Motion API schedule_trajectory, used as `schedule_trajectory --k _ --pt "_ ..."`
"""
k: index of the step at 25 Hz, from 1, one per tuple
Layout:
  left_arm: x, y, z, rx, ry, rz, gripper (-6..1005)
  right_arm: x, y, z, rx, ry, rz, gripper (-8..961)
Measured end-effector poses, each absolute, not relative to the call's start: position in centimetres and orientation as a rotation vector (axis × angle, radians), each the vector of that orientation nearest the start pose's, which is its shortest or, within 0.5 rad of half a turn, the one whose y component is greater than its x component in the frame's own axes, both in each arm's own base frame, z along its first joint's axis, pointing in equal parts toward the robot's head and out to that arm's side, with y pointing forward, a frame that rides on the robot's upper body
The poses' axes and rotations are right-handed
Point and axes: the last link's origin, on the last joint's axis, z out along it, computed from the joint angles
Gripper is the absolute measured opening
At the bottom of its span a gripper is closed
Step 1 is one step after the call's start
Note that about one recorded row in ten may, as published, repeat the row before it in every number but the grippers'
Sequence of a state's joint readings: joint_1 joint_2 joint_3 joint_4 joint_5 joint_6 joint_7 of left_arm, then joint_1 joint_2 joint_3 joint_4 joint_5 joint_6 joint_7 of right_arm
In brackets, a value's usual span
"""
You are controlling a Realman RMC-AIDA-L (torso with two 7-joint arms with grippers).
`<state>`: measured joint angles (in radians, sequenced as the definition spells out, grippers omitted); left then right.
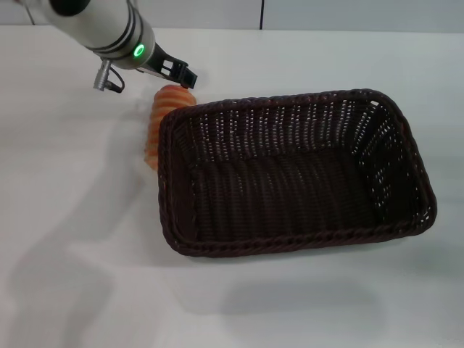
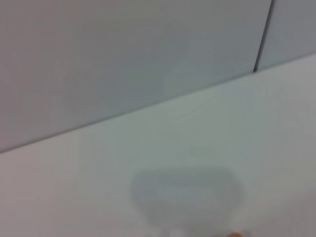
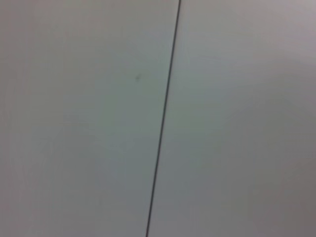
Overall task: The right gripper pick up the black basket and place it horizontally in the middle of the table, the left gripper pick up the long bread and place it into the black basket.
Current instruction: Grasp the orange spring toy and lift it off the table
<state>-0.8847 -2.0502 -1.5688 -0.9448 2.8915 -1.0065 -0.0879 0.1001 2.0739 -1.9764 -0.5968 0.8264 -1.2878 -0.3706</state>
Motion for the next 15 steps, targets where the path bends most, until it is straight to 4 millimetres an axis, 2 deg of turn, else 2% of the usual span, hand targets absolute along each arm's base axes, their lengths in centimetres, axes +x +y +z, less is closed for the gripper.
schedule_trajectory --k 15 --pt "-15.4 45.4 -3.9 -2.024 -1.066 0.348 843 33.1 27.3 4.4 -1.174 0.266 0.531 366"
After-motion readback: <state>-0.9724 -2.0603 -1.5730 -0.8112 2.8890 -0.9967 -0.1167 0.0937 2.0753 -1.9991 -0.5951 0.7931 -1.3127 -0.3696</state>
